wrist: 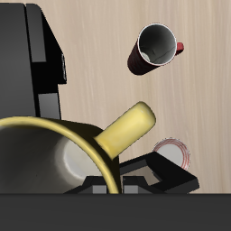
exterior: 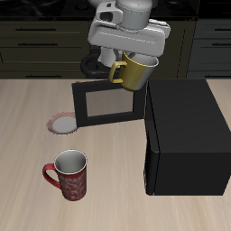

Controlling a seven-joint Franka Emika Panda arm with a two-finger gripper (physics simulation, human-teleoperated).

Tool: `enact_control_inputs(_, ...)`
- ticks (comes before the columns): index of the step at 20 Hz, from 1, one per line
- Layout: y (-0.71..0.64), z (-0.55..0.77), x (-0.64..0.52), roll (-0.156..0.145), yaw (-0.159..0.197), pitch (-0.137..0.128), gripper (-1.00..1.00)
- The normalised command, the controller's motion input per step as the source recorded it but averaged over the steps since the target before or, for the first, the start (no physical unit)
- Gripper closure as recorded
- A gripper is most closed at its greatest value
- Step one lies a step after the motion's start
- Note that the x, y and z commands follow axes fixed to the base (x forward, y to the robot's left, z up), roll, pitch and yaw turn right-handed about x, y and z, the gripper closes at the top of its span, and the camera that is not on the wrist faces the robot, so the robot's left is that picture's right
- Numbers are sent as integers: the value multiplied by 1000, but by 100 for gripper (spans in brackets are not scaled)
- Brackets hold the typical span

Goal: Open the microwave and place the white and yellow mug in it

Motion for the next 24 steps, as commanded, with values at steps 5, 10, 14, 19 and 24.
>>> enact_control_inputs(5, -445, 57, 10, -46, -6, -11, 100)
enact_control_inputs(10, -445, -48, 55, -40, -2, 5, 100)
enact_control_inputs(14, -429, -103, 71, -36, -18, 20, 100)
enact_control_inputs(19, -251, -35, 21, -7, -13, 4, 100)
enact_control_inputs(24, -210, -82, 55, -8, -3, 8, 100)
